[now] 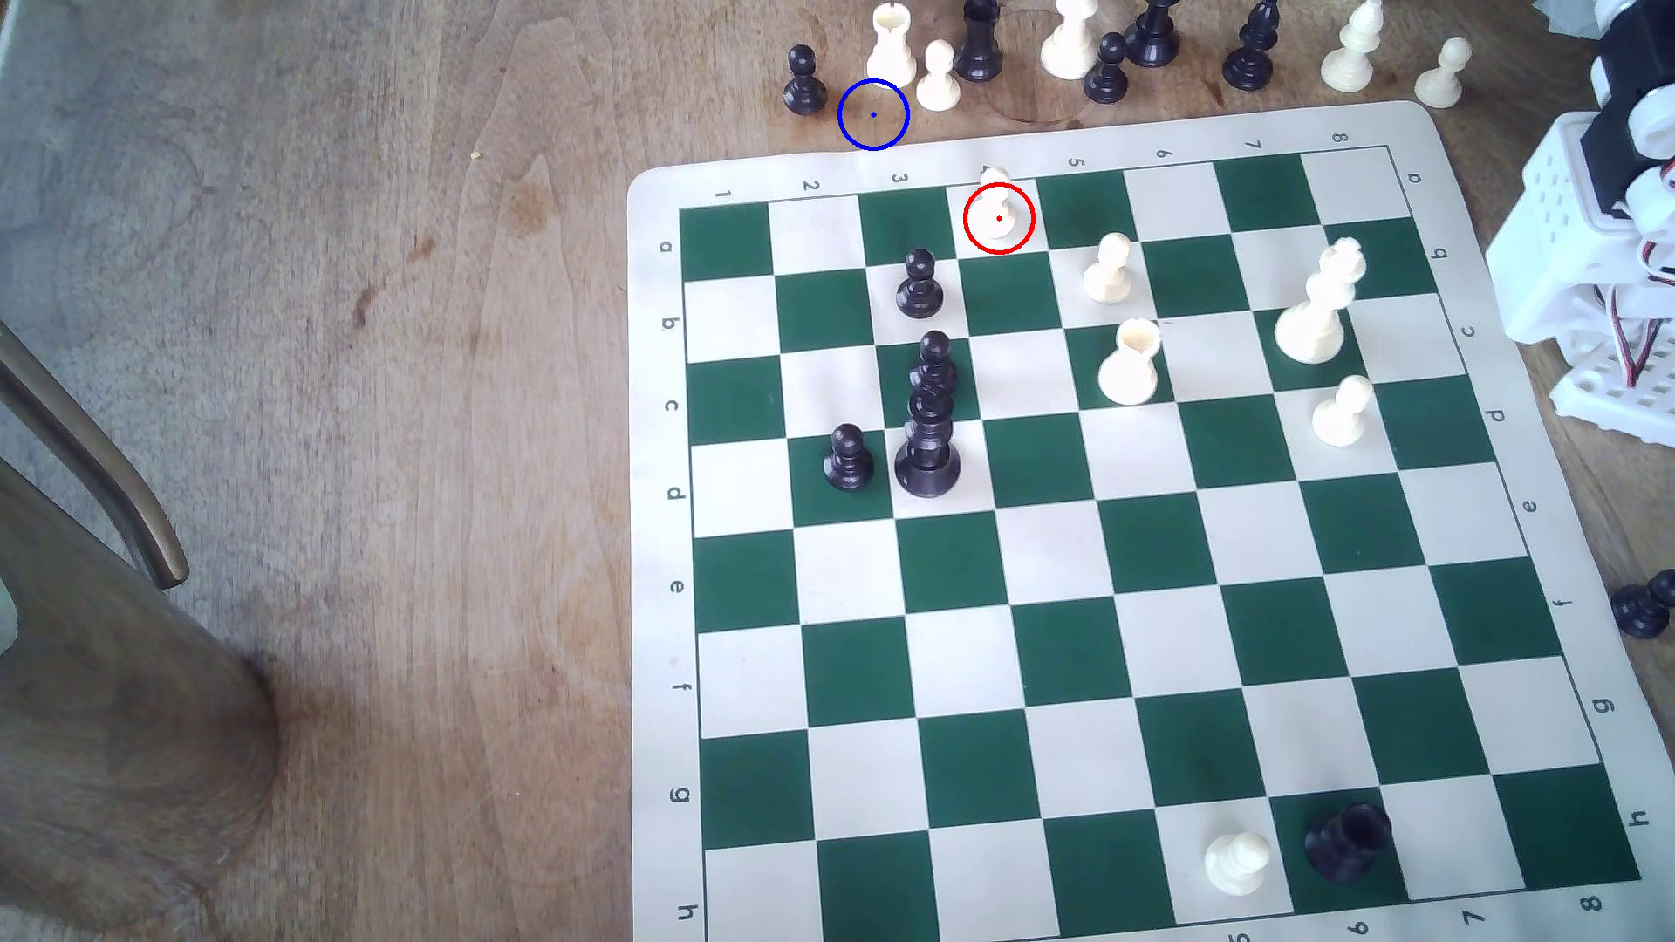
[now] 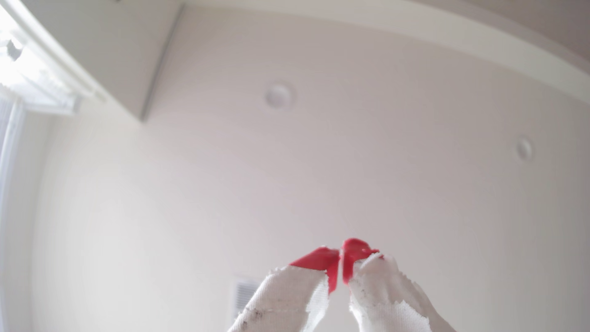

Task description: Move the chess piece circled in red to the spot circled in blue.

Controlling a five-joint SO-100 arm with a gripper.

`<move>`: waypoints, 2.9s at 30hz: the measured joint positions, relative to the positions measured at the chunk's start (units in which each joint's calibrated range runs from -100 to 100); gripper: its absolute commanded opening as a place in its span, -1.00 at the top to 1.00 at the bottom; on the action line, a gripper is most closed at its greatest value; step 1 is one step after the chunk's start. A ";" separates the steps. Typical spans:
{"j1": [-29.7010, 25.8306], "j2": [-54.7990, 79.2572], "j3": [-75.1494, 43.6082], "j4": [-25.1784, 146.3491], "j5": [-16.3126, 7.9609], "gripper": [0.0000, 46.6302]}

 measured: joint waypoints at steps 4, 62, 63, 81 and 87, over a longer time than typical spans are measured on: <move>-1.47 0.00 -0.36 2.71 0.00 0.99; 8.55 66.69 -80.70 164.54 -11.82 0.45; 8.70 70.38 -80.70 164.30 -11.82 0.45; 11.28 85.80 -71.22 147.57 -11.82 0.39; 11.28 88.65 -67.51 143.43 -11.82 0.41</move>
